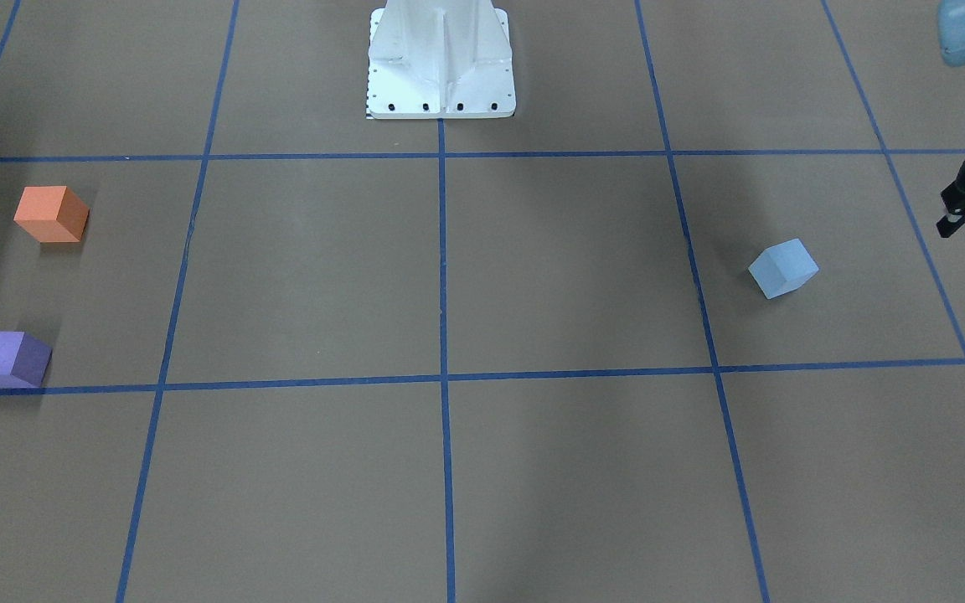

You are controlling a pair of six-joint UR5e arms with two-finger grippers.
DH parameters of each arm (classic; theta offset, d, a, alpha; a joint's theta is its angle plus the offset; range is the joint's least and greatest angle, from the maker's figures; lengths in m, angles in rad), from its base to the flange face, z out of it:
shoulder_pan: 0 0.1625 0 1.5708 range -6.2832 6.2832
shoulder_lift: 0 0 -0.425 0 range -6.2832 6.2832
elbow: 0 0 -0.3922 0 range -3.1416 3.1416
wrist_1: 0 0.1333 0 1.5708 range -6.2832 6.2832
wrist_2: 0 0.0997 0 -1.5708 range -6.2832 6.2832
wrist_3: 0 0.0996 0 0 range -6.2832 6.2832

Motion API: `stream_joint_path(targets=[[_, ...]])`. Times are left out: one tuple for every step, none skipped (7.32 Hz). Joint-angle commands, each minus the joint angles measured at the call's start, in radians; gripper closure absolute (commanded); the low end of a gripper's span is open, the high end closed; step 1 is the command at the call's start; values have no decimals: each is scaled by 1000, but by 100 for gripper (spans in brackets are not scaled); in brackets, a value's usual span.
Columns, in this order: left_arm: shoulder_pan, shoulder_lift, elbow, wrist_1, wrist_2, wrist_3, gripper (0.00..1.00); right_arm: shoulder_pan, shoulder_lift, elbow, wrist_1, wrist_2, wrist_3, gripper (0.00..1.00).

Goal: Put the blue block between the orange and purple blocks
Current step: 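Reach the left gripper toward the light blue cube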

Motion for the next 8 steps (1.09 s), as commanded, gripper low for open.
stream_joint_path(targets=[[161, 10, 1, -131, 93, -420, 0, -1, 2, -1, 0, -3, 0, 0], [257, 27, 1, -214, 170, -584, 0, -1, 2, -1, 0, -3, 0, 0], [328, 47, 3, -252, 240, -664, 0, -1, 2, -1, 0, -1, 0, 0], [376, 49, 11, -260, 285, -686, 0, -1, 2, -2, -2, -3, 0, 0], [397, 49, 27, -266, 308, -683, 0, -1, 1, -2, -2, -1, 0, 0], [420, 49, 53, -267, 312, -681, 0, -1, 2, -2, 0, -1, 1, 0], [443, 47, 79, -269, 312, -678, 0, -1, 2, -2, 0, -1, 0, 0], [459, 44, 90, -269, 312, -678, 0, -1, 2, -2, -2, -4, 0, 0]])
